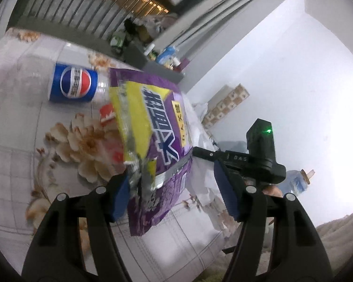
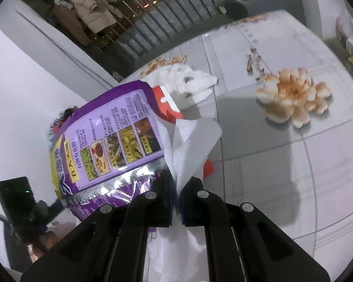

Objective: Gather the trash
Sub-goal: 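Grasp the purple snack bag with the left tool while the right tool holds the tissue, then carry the purple bag and tissue over the blue wastebasket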

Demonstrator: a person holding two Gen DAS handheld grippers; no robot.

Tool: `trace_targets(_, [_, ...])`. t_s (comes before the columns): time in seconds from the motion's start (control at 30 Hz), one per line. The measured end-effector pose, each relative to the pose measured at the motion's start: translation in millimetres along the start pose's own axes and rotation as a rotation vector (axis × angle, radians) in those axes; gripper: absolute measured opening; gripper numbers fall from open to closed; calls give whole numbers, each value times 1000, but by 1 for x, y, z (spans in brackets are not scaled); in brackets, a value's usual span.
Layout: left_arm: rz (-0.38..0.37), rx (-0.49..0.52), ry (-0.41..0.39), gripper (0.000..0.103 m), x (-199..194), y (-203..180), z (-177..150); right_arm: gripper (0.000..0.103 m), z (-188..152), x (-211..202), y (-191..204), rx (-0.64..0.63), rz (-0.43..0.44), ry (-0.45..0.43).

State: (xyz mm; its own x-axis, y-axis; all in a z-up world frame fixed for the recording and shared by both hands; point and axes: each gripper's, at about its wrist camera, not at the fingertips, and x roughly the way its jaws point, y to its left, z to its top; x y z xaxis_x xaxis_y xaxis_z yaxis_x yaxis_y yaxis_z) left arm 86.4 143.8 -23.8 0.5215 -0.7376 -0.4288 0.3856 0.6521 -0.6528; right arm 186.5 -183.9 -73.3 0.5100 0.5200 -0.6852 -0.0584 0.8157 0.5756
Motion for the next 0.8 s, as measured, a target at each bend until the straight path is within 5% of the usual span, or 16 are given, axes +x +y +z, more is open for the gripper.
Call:
trace_targets(0.33, [21, 58, 48, 10, 28, -31, -3, 5, -8, -10, -18, 58, 61, 2])
trace_targets(0.8, [-72, 215, -3, 8, 31, -117, 9, 5, -19, -85, -38, 83, 151, -120])
